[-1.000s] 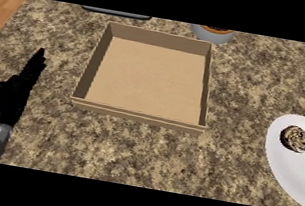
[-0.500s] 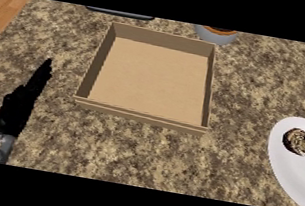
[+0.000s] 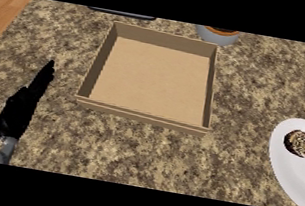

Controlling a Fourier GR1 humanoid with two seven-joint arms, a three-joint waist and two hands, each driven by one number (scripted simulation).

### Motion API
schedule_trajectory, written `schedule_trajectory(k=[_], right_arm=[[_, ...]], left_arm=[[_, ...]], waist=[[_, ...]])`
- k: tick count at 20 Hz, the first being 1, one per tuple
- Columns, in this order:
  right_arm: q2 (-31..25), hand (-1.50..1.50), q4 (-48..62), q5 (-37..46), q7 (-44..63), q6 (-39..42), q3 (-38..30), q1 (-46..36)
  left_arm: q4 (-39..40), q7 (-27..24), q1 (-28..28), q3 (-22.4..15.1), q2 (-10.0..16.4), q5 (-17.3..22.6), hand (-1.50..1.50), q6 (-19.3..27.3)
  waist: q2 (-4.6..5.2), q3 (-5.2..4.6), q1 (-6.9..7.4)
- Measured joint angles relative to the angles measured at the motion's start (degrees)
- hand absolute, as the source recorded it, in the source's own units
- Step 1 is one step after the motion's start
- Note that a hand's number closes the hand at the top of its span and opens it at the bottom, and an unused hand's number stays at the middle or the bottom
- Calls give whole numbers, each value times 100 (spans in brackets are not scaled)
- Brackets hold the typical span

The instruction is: Pick the lemon from the plate and place it in the cardboard box

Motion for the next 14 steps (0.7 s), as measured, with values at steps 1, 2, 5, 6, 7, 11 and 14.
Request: schedule_trajectory(k=[1, 2, 5, 6, 7, 11, 14], right_arm=[[-66, -150, 13, 204, -15, -24, 153, -11], [-102, -150, 31, 395, -21, -39, 309, -18], [-98, -150, -36, 838, 66, -17, 689, -114], [-78, -150, -97, 967, 125, 0, 798, -133], [-85, -150, -60, 1082, 140, 37, 849, -196], [155, -150, -99, 1488, 301, -37, 968, -159], [382, -150, -123, 1707, 574, -20, 930, -250]], left_arm=[[-65, 23, 35, 12, 30, 4, 0, -19], [-98, 10, 89, 11, 27, -4, 0, -23], [-56, 15, 118, 69, -23, -64, 0, -2], [-73, 13, 155, 68, -39, -96, 0, 1], [-133, 93, 163, 83, -48, -144, 0, 23], [-59, 30, 209, 231, -187, -250, 0, -53], [-138, 70, 294, 332, -256, -364, 0, -125]], waist=[[-5, -1, 6], [-9, -2, 5], [-22, -6, -52], [-28, -7, -70], [-31, -7, -83], [-43, -10, -145], [-48, -11, -158]])
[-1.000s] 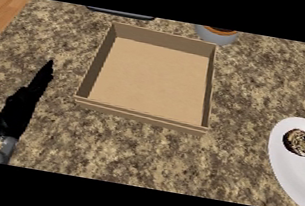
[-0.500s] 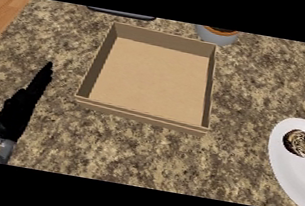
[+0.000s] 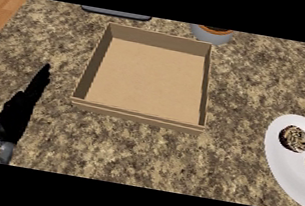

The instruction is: Pick the lemon from the plate and place it in the cardboard box

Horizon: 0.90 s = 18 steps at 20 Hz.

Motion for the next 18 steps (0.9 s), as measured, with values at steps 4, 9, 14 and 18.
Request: schedule_trajectory(k=[4, 9, 14, 18], right_arm=[[216, -150, 299, 362, -28, -149, -72, -87], [377, -150, 342, 731, 117, -201, -147, -58], [638, -150, 585, 1060, -7, -360, -250, -61], [777, -150, 790, 1278, -94, -392, -371, -207]], left_arm=[[-137, 127, 50, 111, -83, -157, 0, -103], [-156, 211, 36, 245, -240, -379, 0, -193], [-291, 328, 101, 428, -346, -510, 0, -401], [-93, 109, 135, 664, -443, -545, 0, -650]], waist=[[-1, 0, -6], [-3, 2, -23], [-3, 0, -18], [-1, 0, -20]])
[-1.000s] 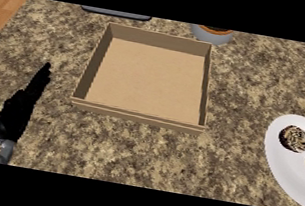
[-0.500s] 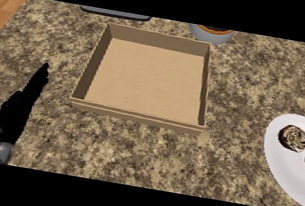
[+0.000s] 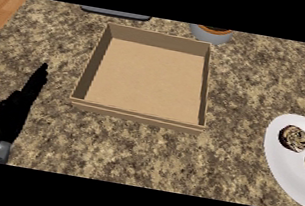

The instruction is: Pick the lemon from the plate and place it in the cardboard box

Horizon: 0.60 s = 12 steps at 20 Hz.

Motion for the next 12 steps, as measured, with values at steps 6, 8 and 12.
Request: schedule_trajectory(k=[6, 8, 12], right_arm=[[223, -150, 192, 284, -81, -104, -182, -57], [192, -150, 223, 334, -183, -61, -276, -63], [394, -150, 388, 502, -224, -223, -330, -83]], left_arm=[[21, -25, 50, 186, -227, -205, 0, -164], [42, -21, 35, 238, -303, -300, 0, -201], [-166, 169, 47, 331, -347, -389, 0, -338]], waist=[[0, 1, 0], [0, 1, -4], [-1, 0, -1]])
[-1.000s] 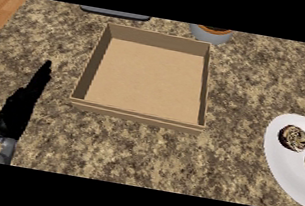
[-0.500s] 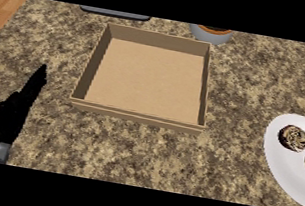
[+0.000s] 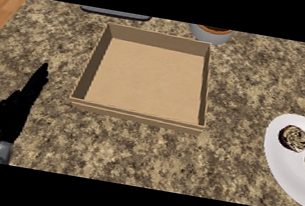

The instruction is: Pick the lemon from the plate and place it in the cardboard box

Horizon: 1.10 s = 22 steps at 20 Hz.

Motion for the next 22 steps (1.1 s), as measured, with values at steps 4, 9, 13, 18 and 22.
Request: schedule_trajectory(k=[4, 9, 13, 18, 22], right_arm=[[58, -150, 248, 173, -59, 21, -85, -199], [225, -150, 655, 483, -160, -244, -66, -382], [359, 150, 643, 627, -42, -283, -47, -351], [340, 150, 740, 653, -241, -409, -182, -391], [422, 150, 954, 706, -337, -1178, -372, -486]], left_arm=[[-113, -5, 97, 98, -119, -135, 0, -66], [-251, 66, 188, 171, -210, -278, 0, -180], [-214, -25, 235, 266, -309, -348, 0, -234], [-8, -135, 121, 406, -394, -392, 0, -342], [-72, 39, 22, 434, -406, -420, 0, -395]], waist=[[2, 2, 8], [3, 0, 18], [-5, -11, 4], [-13, -25, 0], [-8, -20, 12]])
